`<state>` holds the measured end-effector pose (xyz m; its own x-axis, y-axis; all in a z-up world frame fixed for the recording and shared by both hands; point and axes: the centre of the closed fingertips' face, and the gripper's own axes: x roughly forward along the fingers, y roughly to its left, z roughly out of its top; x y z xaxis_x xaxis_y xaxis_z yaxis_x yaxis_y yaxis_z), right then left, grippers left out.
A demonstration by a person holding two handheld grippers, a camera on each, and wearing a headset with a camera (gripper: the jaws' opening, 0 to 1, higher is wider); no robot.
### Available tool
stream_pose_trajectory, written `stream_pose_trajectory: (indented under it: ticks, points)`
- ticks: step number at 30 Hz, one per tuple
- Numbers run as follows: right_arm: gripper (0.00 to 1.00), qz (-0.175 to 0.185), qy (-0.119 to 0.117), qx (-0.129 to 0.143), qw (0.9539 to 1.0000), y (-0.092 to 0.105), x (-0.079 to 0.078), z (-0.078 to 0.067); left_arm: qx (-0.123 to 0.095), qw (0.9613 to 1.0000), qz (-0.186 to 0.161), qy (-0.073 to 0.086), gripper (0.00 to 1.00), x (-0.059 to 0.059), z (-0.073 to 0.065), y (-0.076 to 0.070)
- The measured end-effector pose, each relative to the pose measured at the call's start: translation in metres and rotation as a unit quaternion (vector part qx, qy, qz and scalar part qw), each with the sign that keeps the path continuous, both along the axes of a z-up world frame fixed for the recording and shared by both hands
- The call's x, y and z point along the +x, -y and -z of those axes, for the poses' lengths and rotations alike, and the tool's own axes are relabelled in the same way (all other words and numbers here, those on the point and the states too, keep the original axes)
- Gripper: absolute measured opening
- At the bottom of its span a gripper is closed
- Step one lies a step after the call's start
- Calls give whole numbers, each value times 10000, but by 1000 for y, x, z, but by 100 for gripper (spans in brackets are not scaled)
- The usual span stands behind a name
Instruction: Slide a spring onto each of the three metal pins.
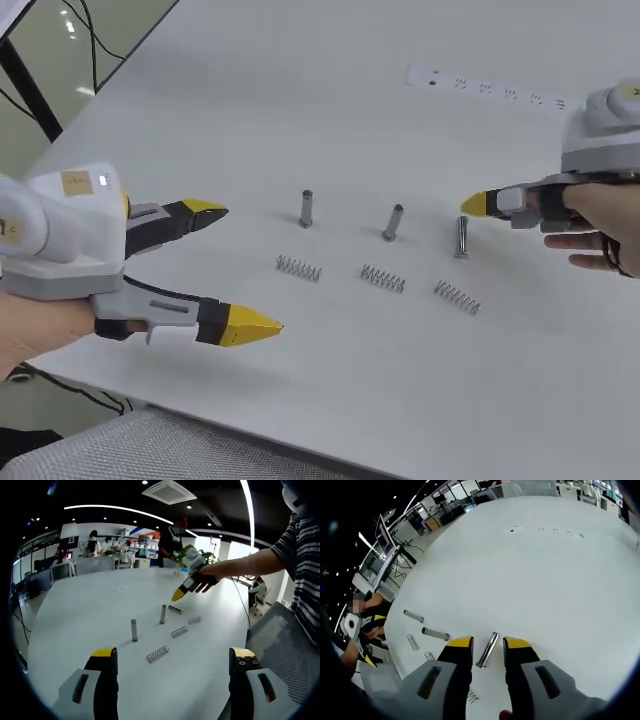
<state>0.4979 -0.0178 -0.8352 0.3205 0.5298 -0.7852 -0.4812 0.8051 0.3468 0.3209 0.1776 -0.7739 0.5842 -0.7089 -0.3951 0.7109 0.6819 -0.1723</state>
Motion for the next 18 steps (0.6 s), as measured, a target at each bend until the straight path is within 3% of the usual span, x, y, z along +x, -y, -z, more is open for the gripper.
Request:
stream_pose_trajectory:
  ticks: [4,18]
  points:
    - [25,169,-261,-41,9995,-2,-2,9,-22,10000,-26,-9,91,0,1,-1]
    - [22,117,-378,-599,9974,1,1,26,-53,10000,-38,-20,91,-2,3,-2]
